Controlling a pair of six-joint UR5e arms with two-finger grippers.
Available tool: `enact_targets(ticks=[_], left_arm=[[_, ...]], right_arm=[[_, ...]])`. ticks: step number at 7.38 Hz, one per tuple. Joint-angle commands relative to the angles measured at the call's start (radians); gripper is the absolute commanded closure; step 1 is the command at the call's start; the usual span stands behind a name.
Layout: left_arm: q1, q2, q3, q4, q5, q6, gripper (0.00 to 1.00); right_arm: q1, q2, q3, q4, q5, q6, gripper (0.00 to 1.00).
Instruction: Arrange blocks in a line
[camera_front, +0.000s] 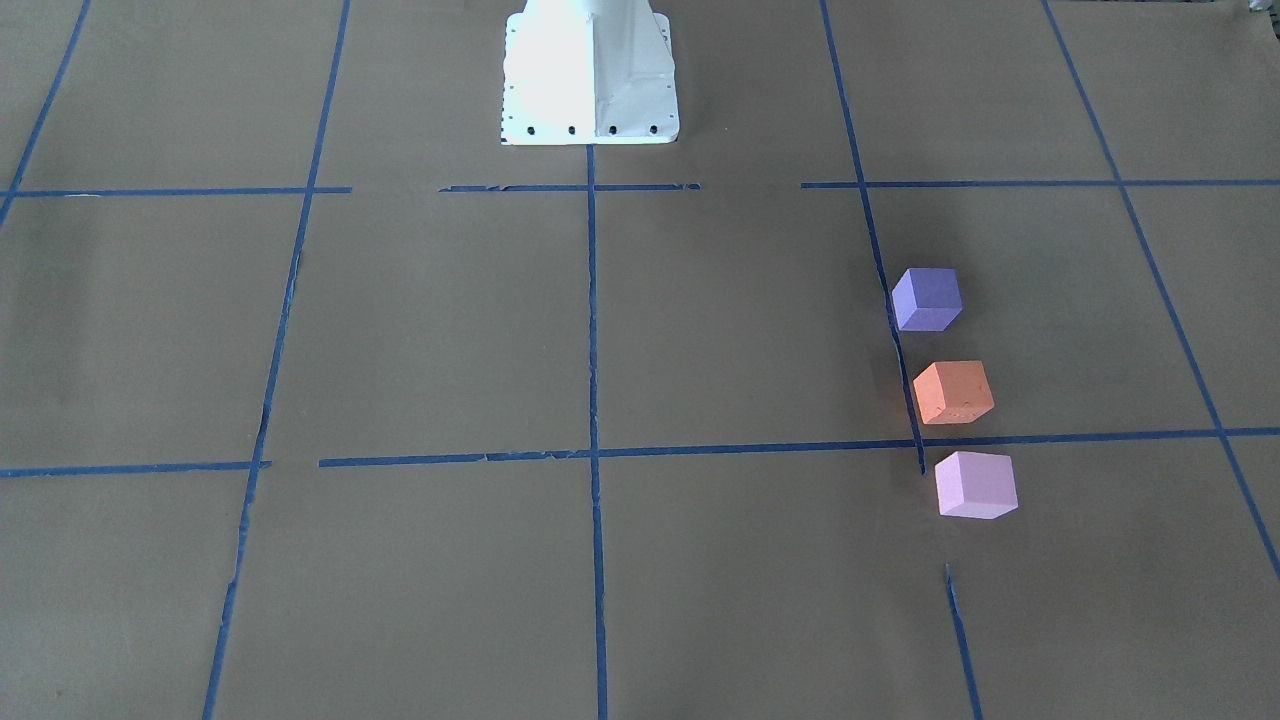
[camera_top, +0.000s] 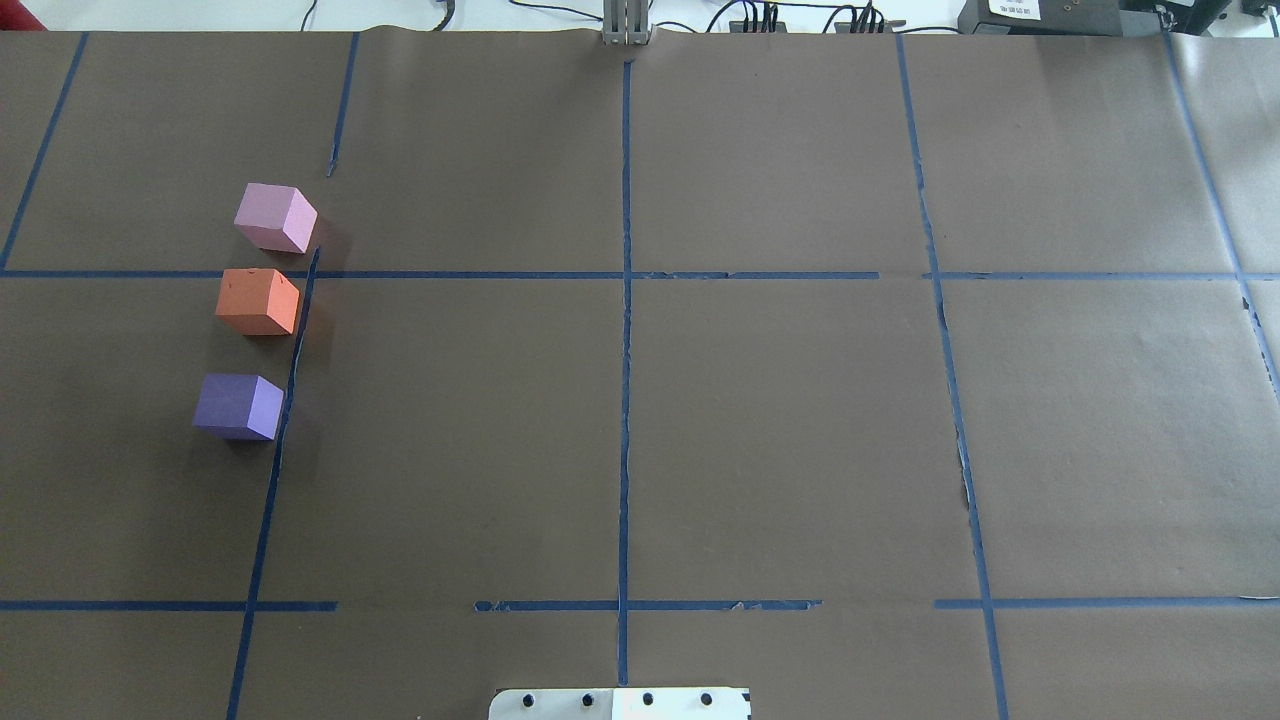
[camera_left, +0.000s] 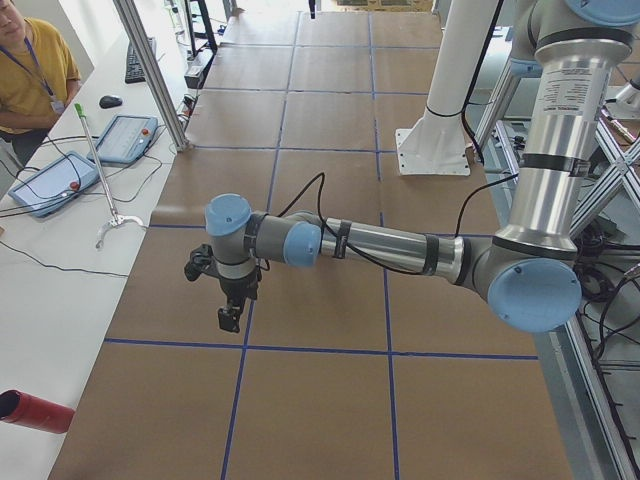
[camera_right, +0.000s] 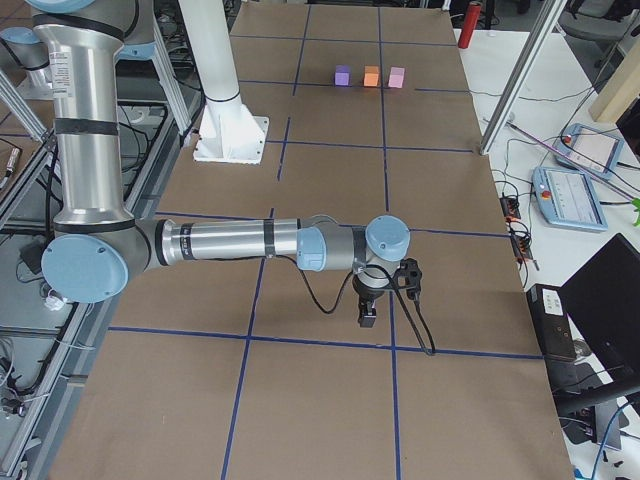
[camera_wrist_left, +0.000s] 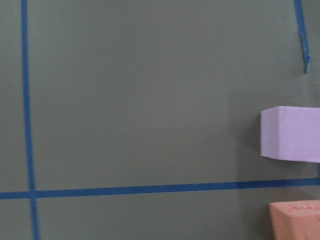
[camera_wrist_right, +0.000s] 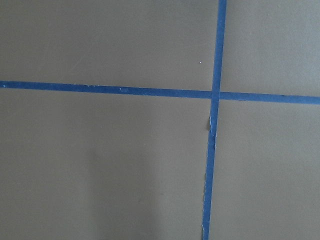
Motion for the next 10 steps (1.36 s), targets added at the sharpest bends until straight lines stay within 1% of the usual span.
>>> enact_targets(ticks=[1,2,4,5,7,10], left_arm=[[-0.033,0.045,0.014,-0.001,-0.008,0.055,0.00],[-0.035,0.045,0.014,0.000,-0.059,0.014,0.00],[-0.036,0.042,0.013,0.005,-0.084,0.006,0.00],[-0.036,0.044,0.013,0.007,-0.129,0.003,0.00],[-0.035,0.038,0.011,0.002,-0.135,-0.074,0.00],[-0.035,0.041,0.013,-0.001,-0.127,-0.071,0.00]], right_arm=[[0.000,0.000,-0.001,0.000,0.000,0.000,0.00],[0.000,0.000,-0.001,0.000,0.000,0.000,0.00],[0.000,0.000,-0.001,0.000,0.000,0.000,0.00],[0.000,0.000,0.001,0.000,0.000,0.000,0.00],[0.000,0.000,-0.001,0.000,0.000,0.000,0.00],[0.000,0.000,-0.001,-0.002,0.000,0.000,0.00]])
